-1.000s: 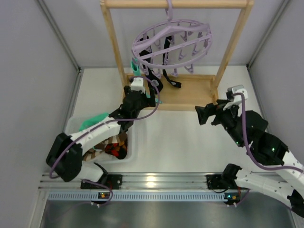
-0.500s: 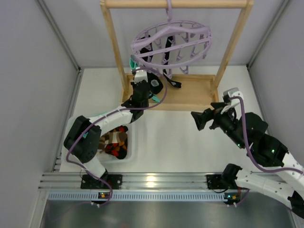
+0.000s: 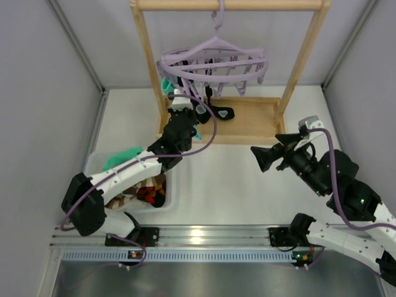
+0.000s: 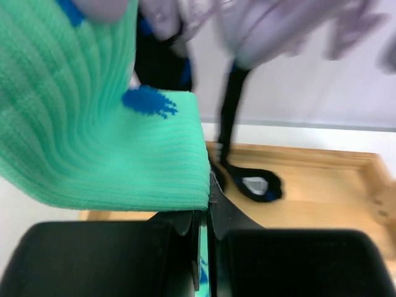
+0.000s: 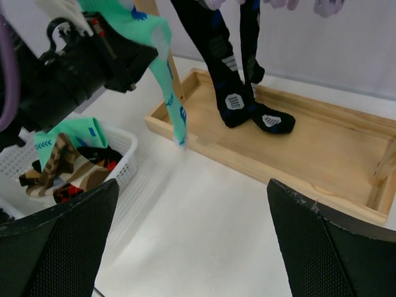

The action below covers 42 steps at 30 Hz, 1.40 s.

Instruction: Remove the socks clipped to the hanger

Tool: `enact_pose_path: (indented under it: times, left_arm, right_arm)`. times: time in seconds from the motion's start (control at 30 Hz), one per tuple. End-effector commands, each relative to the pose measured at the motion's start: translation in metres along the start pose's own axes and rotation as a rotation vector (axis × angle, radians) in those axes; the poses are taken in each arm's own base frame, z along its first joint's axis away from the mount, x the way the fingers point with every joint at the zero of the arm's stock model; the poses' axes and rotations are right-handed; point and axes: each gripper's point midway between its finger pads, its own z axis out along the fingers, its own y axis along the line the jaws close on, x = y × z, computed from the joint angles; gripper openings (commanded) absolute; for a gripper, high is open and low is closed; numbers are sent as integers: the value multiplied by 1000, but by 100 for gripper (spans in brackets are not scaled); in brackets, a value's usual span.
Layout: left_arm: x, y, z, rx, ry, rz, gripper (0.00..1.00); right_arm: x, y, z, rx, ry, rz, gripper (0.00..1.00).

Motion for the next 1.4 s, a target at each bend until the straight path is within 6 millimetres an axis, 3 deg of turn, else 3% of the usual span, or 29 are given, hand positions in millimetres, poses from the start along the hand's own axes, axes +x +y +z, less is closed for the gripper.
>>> enact_pose_path:
  times: [0.0, 0.1, 0.23, 0.53, 0.7, 0.93, 1.2, 1.23, 1.27, 1.3, 1.37]
  left_arm:
    - [-33, -14, -35, 54, -79, -60, 0]
    - [-28, -32, -64, 112, -68, -63, 0]
    - [-6, -59, -98, 178, -26, -47, 0]
    - [53, -96, -141, 214, 51, 79, 0]
    - [76, -103, -149, 182, 69, 140, 0]
    - [79, -104, -157, 129, 58, 187, 0]
    - [92, -111, -162, 127, 65, 226, 0]
    - [93, -113, -163, 130, 66, 225, 0]
    - [93, -114, -163, 133, 66, 223, 0]
    - [94, -115, -164, 136, 67, 226, 0]
    - [95, -116, -165, 136, 66, 228, 0]
  right_arm:
    - [-27, 3, -11, -24, -98, 70, 99]
    - [-32, 1, -17, -20, -107, 83, 99]
    - [-42, -2, -21, -2, -117, 87, 99]
    - [-57, -15, -13, 113, -81, 65, 100]
    - [-64, -8, 8, 120, -48, 25, 100]
    - [-85, 15, 39, 73, -18, -23, 99]
    - [-75, 28, 90, 108, 91, -86, 92]
    - [-83, 29, 94, 110, 84, -88, 91]
    - [-73, 31, 108, 120, 120, -115, 90]
    - [-80, 32, 111, 123, 113, -119, 89]
    - [-71, 34, 128, 139, 145, -147, 85]
